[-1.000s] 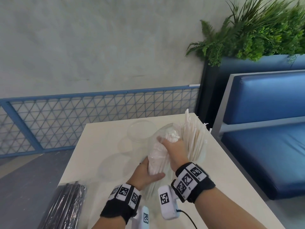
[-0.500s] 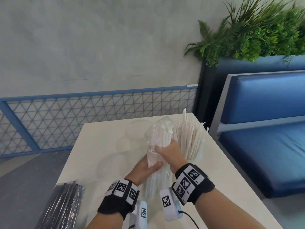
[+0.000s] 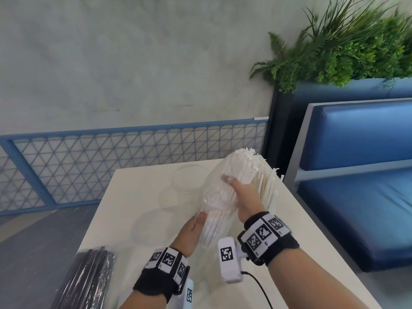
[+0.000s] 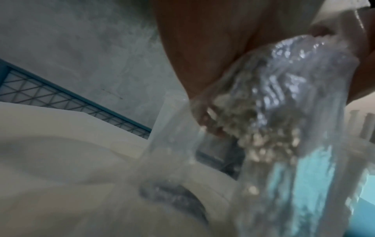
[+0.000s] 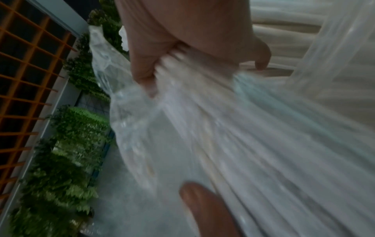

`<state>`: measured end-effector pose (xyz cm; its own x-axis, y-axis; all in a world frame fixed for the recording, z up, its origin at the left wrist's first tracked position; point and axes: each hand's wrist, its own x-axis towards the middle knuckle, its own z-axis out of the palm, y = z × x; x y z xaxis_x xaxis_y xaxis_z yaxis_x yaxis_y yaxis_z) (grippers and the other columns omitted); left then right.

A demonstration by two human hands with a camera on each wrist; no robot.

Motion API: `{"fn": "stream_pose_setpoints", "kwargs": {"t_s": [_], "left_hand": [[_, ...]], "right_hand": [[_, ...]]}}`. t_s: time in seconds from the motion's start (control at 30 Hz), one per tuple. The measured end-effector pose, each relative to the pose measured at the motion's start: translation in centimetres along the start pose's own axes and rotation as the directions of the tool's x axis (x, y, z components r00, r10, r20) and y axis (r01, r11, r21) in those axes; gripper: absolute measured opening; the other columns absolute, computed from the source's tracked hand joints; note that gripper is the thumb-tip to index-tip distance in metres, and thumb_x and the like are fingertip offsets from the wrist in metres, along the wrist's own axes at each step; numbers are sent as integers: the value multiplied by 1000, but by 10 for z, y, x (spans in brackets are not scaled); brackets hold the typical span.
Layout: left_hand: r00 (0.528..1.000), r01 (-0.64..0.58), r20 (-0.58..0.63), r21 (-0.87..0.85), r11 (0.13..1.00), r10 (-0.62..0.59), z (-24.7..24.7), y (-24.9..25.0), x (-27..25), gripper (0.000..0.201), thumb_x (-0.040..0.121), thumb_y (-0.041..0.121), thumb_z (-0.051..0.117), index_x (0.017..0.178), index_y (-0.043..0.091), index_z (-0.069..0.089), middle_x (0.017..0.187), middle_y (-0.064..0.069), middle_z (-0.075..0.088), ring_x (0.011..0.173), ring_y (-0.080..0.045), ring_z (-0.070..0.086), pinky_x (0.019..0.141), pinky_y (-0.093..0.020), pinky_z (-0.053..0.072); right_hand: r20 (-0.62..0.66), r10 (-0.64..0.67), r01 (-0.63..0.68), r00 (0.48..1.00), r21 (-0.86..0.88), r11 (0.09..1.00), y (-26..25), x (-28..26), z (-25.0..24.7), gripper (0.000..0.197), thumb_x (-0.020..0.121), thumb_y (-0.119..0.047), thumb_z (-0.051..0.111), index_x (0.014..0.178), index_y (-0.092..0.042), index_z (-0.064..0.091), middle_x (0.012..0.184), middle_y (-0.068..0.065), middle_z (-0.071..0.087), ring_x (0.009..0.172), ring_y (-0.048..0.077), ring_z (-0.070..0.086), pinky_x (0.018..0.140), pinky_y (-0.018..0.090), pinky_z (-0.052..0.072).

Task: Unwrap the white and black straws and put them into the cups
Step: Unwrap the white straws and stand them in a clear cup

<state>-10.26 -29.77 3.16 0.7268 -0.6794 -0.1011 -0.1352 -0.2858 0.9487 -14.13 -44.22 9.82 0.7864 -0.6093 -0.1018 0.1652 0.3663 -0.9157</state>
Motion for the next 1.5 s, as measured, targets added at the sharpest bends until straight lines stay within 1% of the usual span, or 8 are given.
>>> {"fn": "stream_pose_setpoints", "kwargs": {"t_s": [0.1, 0.2, 0.4, 0.6, 0.83, 1.0, 1.37, 1.5], "left_hand": [[1000, -11, -13, -12, 1000, 11, -2, -6, 2, 49, 100, 37, 23, 146, 21, 25, 148, 5, 35, 128, 3, 25, 107, -14, 15], [999, -17, -37, -51, 999, 15, -6, -8, 6, 49, 96, 46, 24, 141, 27, 34, 137, 9, 45, 131, -6, 37, 112, -23, 23], [1000, 5, 27, -94, 996, -3, -14, -3, 6, 51, 84, 62, 27, 122, 37, 50, 126, 6, 60, 120, -9, 53, 109, -30, 35], [1000, -15, 9, -32, 999, 15, -10, -12, 7, 53, 91, 55, 23, 126, 30, 54, 125, 6, 60, 119, -8, 52, 107, -26, 35], [997, -65, -38, -15, 998, 64, -6, -30, 16, 46, 95, 52, 22, 120, 33, 55, 115, 6, 64, 109, -9, 57, 94, -17, 40], [996, 32, -82, -9, 999, -33, -8, -55, 14, 54, 95, 51, 21, 99, 20, 65, 78, -3, 67, 69, -12, 59, 76, -30, 47], [949, 83, -271, -271, 959, -159, -14, -80, 23, 50, 100, 40, 28, 95, 8, 65, 57, -7, 62, 50, -22, 56, 65, -36, 46], [903, 38, -365, -461, 887, -228, -18, -79, 22, 52, 100, 39, 28, 85, 3, 62, 47, -7, 57, 39, -16, 55, 49, -26, 49]], "right_hand": [[3, 0, 0, 1000, 20, 1000, -2, 6, -3, 55, 77, -10, 72, 127, -9, 50, 113, 1, 63, 87, 5, 60, 58, 15, 47], [36, 46, -46, 998, 12, 999, -4, 5, -1, 53, 76, -12, 74, 125, -13, 52, 115, 6, 66, 99, 18, 65, 75, 30, 56], [244, 135, -125, 960, -55, 991, -4, -3, -9, 24, 79, -2, 67, 98, -14, 63, 89, -3, 74, 97, 16, 66, 81, 29, 53], [56, 106, -101, 993, -84, 991, 10, -5, -3, 35, 73, -8, 73, 107, -6, 62, 105, 11, 68, 102, 28, 64, 96, 43, 49], [-71, 56, -55, 996, 15, 998, -2, -4, -1, 25, 81, -6, 66, 105, -8, 59, 84, -1, 62, 75, 10, 58, 59, 22, 43], [-199, -10, 26, 980, 76, 997, -22, 2, -5, 48, 77, -8, 70, 122, -3, 53, 103, 10, 64, 87, 21, 63, 64, 28, 51], [-302, -110, 172, 947, 186, 967, -66, 6, -11, 30, 78, -7, 69, 105, -10, 56, 100, 5, 63, 92, 22, 64, 74, 34, 54], [-399, -264, 282, 878, -14, 959, -75, 8, -14, 46, 75, -12, 71, 117, -8, 55, 104, 6, 63, 94, 21, 62, 82, 37, 53]]}}
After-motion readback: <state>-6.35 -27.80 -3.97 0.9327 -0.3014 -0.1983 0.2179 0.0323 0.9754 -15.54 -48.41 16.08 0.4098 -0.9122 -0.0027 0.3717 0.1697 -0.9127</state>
